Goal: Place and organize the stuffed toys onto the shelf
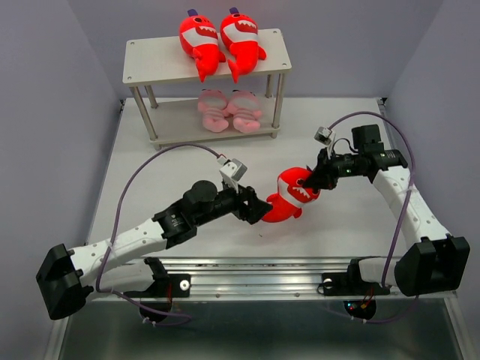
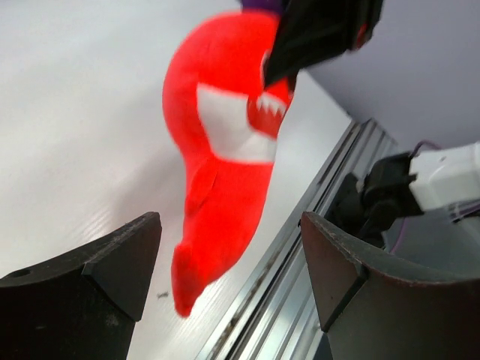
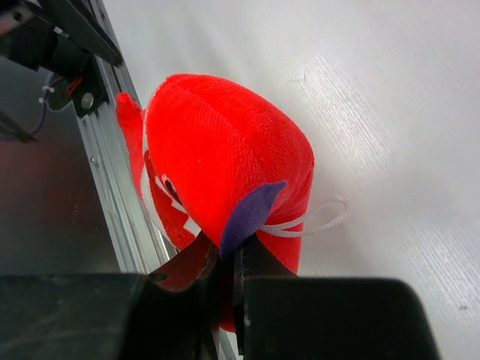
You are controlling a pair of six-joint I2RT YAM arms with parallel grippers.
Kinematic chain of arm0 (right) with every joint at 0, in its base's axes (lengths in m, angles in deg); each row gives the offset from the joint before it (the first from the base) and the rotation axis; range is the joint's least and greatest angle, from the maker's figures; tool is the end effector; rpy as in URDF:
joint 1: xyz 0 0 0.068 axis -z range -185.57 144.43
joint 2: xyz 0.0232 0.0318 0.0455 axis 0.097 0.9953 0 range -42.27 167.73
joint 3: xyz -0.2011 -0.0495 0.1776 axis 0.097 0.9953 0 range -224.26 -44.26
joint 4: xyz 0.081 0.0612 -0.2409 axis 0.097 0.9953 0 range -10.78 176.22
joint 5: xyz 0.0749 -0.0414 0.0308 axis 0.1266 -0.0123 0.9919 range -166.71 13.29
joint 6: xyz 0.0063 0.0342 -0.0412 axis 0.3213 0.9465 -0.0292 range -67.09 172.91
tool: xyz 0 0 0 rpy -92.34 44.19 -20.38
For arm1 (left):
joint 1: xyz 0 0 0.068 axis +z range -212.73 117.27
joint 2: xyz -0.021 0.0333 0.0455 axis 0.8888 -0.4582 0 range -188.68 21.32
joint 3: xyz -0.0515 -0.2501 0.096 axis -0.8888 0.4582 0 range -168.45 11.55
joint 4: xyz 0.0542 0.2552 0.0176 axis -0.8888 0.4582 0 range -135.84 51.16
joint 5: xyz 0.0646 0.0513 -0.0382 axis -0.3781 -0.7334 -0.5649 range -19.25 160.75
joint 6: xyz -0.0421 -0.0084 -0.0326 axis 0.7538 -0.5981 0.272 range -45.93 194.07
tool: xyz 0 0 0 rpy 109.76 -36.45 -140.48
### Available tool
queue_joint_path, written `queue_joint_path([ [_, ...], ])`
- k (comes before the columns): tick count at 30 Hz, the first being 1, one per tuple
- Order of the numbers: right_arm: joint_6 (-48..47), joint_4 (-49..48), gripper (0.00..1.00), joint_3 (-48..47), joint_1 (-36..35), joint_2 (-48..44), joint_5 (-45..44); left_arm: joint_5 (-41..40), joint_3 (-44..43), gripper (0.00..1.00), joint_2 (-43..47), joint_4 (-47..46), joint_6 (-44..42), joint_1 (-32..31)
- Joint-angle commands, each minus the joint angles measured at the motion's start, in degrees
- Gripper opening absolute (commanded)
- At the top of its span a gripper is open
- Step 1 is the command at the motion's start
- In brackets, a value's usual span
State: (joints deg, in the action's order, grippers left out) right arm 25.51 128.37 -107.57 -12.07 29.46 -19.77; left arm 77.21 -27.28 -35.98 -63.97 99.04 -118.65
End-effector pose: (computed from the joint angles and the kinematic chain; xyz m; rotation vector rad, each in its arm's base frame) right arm 0.2336 0.0566 0.3088 -0.9793 2.0158 1.0640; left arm 0.1300 -0.1996 0.3143 0.5472 1.6177 -1.1728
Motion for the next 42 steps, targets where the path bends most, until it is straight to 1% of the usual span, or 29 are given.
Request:
queue_joint_path([
  [1, 2.3, 0.9, 0.01, -5.1, 0.8, 1.0, 5.2, 2.7, 3.7, 0.86, 2.5, 2.3, -5.9, -0.4],
  [5, 2.9, 1.7, 0.01, -7.3, 0.8, 1.6, 5.5, 5.0, 5.6, 0.86, 3.0, -2.0, -6.2, -0.5],
  [11, 3.7, 3.6, 0.01, -11.0, 0.8, 1.8, 6.6, 5.9, 4.1, 0.86, -0.6, -2.5, -7.2, -0.5],
  [16, 4.6, 3.2, 0.01, -9.6, 0.8, 2.6, 6.4, 5.3, 3.4, 0.8, -2.3, -4.5, -5.8, -0.7],
  [17, 4.7, 3.1, 0.01, -9.4, 0.8, 2.7, 6.7, 4.1, 3.1, 0.77, -2.6, -4.5, -4.9, -0.6],
  [19, 4.7, 3.1, 0.01, -8.8, 1.3, 2.6, 6.9, 3.4, 2.7, 0.74, -3.3, -4.5, -4.7, -0.7],
  [20, 4.7, 3.0, 0.01, -8.7, 1.3, 2.6, 6.9, 2.3, 2.4, 0.7, -3.6, -4.5, -4.0, -0.7],
  [22, 4.8, 2.8, 0.01, -8.4, 1.3, 2.2, 6.9, 1.3, 2.3, 0.67, -3.9, -4.8, -3.3, -0.6],
  [24, 5.0, 2.5, 0.01, -7.8, 1.3, 2.0, 7.0, 0.8, 2.1, 0.56, -4.0, -5.2, -2.7, -0.6],
  [28, 4.9, 2.0, 0.01, -6.6, 1.3, 1.6, 6.9, 0.0, 1.5, 0.53, -4.3, -5.3, -1.6, -0.7],
  [30, 4.7, 1.7, 0.01, -5.9, 1.3, 1.4, 6.8, 0.2, 1.4, 0.49, -4.1, -5.5, -1.2, -0.6],
  [32, 4.6, 1.6, 0.01, -5.4, 1.3, 1.4, 6.9, 0.4, 1.5, 0.4, -4.2, -5.8, -0.9, -0.6],
  [33, 4.5, 1.5, 0.01, -4.9, 1.3, 1.3, 6.9, 0.5, 1.5, 0.29, -4.2, -5.8, -0.8, -0.6],
  [34, 4.3, 1.4, 0.01, -4.6, 1.3, 1.3, 6.9, 0.5, 1.4, 0.24, -4.2, -5.9, -0.7, -0.6],
  [35, 4.1, 1.4, 0.03, -4.5, 1.3, 1.2, 6.9, 0.8, 1.5, 0.14, -4.2, -6.0, -0.8, -0.6],
  [37, 3.8, 1.3, 0.07, -3.9, 1.3, 1.1, 7.0, 0.7, 1.5, 0.01, -4.1, -6.0, -0.6, -0.7],
  [39, 3.5, 1.2, 0.09, -3.6, 1.3, 1.0, 7.2, 0.7, 1.7, 0.0, -3.8, -6.0, -0.7, -0.7],
  [40, 3.3, 1.2, 0.11, -3.4, 1.3, 0.8, 7.4, 0.7, 1.7, 0.0, -3.5, -6.0, -0.9, -0.7],
  [41, 2.9, 1.1, 0.29, -3.1, 1.3, 0.6, 7.4, 0.8, 2.0, 0.0, -3.1, -6.0, -1.2, -0.6],
  [42, 2.7, 1.2, 0.44, -2.9, 1.3, 0.4, 7.0, 0.7, 2.1, 0.0, -2.9, -6.0, -1.3, -0.6],
])
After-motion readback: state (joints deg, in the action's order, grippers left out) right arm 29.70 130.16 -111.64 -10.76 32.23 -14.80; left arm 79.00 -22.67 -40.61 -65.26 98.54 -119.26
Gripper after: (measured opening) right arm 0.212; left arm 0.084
